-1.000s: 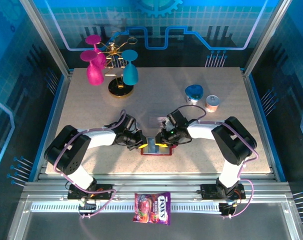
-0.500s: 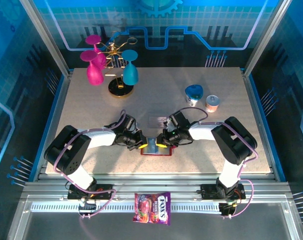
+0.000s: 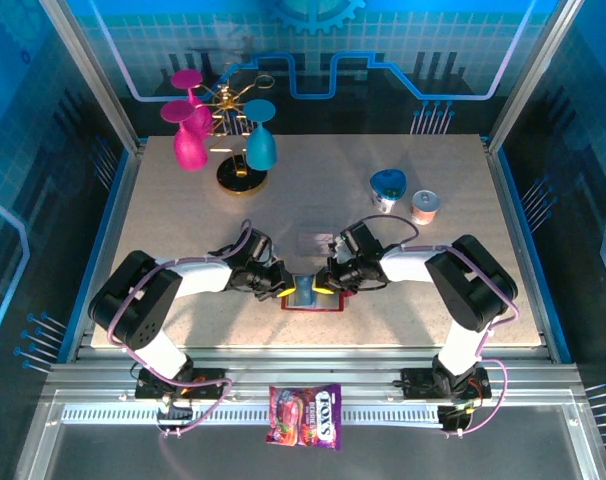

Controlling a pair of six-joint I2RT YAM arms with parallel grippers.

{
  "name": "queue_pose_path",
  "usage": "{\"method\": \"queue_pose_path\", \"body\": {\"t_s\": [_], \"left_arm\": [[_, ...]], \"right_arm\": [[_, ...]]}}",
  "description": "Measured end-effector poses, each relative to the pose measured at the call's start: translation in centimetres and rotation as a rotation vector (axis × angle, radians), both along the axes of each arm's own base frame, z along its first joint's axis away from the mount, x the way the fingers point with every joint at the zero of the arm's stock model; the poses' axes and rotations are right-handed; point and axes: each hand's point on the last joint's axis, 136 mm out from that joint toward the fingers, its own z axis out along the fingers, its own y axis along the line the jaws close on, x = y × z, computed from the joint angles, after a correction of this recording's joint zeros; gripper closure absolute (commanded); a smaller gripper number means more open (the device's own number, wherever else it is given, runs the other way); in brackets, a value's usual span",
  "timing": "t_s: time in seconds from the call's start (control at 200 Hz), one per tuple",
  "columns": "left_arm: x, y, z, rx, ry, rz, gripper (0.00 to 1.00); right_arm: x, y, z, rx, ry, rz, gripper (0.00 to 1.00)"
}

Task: Take the credit cards out of the card holder

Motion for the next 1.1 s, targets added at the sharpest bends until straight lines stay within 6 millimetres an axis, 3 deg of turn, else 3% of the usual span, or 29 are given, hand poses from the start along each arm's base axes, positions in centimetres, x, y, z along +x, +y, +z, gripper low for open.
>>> {"method": "queue_pose_path", "body": {"t_s": [0.62,0.845,1.101], "left_arm": [[0.0,0.0,0.0,0.000,0.000,0.000,0.91],[0.0,0.0,0.0,0.000,-0.001,0.000,0.90],[0.0,0.0,0.0,0.000,0.000,0.000,0.90]], "right_arm": [[-0.3,-4.6,0.6,-0.090,-0.022,-0.009,0.95],[-0.3,-4.6,1.0,-0.099,-0.025,0.004,0.94],[-0.4,-3.7,1.3,-0.078,-0.019,0.000,0.85]]}}
